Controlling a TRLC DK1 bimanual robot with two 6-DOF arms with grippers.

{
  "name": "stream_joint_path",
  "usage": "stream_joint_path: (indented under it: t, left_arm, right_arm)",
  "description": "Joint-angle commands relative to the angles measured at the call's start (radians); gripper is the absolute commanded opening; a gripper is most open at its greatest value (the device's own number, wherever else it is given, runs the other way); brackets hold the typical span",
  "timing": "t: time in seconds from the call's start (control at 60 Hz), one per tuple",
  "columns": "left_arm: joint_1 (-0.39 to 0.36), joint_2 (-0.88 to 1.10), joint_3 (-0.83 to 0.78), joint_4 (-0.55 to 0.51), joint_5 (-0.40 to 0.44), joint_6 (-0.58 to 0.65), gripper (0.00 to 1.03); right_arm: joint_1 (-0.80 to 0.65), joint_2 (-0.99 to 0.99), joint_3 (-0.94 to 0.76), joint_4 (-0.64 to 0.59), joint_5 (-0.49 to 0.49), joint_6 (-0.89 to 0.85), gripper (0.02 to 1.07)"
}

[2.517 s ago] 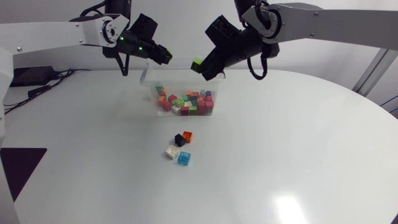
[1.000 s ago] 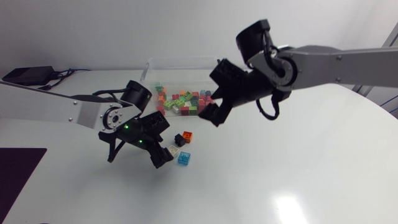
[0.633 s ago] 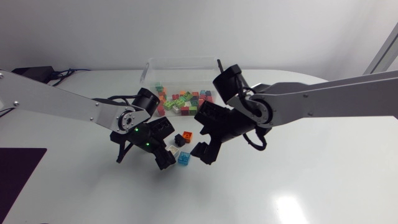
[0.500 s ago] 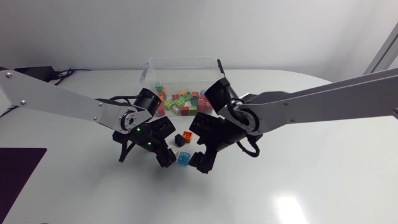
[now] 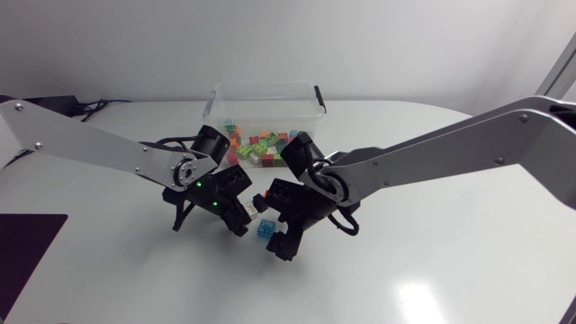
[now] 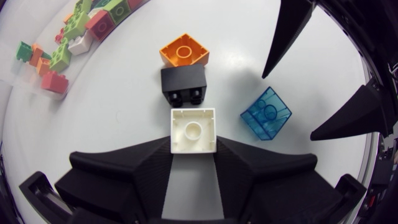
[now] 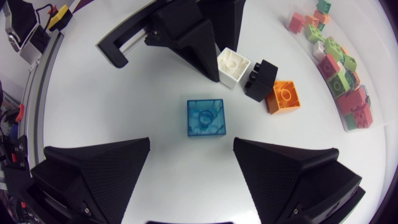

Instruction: Place the duplo bricks in the container

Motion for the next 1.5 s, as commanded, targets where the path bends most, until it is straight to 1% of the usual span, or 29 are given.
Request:
stream_joint_path:
  t: [0.0,0.067,0.117,0.15,0.183,0.2,0.333,0.383,0.567,0.667,0.883,1.083,1.283,1.483]
  left_arm:
    - [0.015,-0.018,-0.023,-0.020,-0.013,0.028,0.34]
    - [0.015,-0.027,-0.034,-0.020,-0.013,0.033,0.34]
    - [0.015,-0.037,-0.040,-0.021,-0.013,0.034,0.34]
    - [0.015,-0.044,-0.043,-0.023,-0.013,0.036,0.34]
    - [0.015,-0.055,-0.046,-0.026,-0.013,0.038,0.34]
    - [0.016,-0.061,-0.046,-0.028,-0.013,0.038,0.34]
    - [0.047,-0.159,-0.025,-0.075,-0.013,0.038,0.34]
    - [0.059,-0.199,-0.005,-0.104,-0.011,0.039,0.34]
    - [0.099,-0.276,0.121,-0.205,0.010,0.050,0.34]
    - [0.107,-0.276,0.173,-0.225,0.016,0.050,0.34]
    - [0.127,-0.224,0.308,-0.227,0.033,0.027,0.34]
    - [0.148,-0.144,0.459,-0.213,0.056,-0.027,0.34]
    - [0.158,-0.035,0.598,-0.179,0.058,-0.071,0.34]
    - [0.167,0.085,0.770,-0.176,0.062,-0.124,0.35]
  right_arm:
    - [0.011,0.049,0.052,0.013,0.007,0.005,0.96]
    - [0.011,0.072,0.078,0.012,0.007,0.004,0.94]
    - [0.015,0.092,0.098,0.009,0.006,0.002,0.89]
    - [0.020,0.105,0.109,0.007,0.006,0.001,0.83]
    - [0.023,0.115,0.115,0.006,0.007,-0.001,0.77]
    - [0.028,0.122,0.120,0.004,0.010,-0.002,0.71]
    - [0.038,0.142,0.131,-0.013,0.012,-0.016,0.37]
    - [0.038,0.139,0.132,-0.023,0.014,-0.019,0.25]
    - [0.021,0.067,0.132,-0.056,0.024,-0.019,0.25]
    - [-0.006,0.012,0.140,-0.072,0.023,-0.019,0.25]
    - [-0.089,-0.097,0.221,-0.132,0.018,-0.018,0.25]
    - [-0.153,-0.111,0.330,-0.148,0.004,0.010,0.25]
    - [-0.207,-0.068,0.474,-0.132,-0.017,0.067,0.25]
    - [-0.250,0.024,0.645,-0.122,-0.028,0.123,0.25]
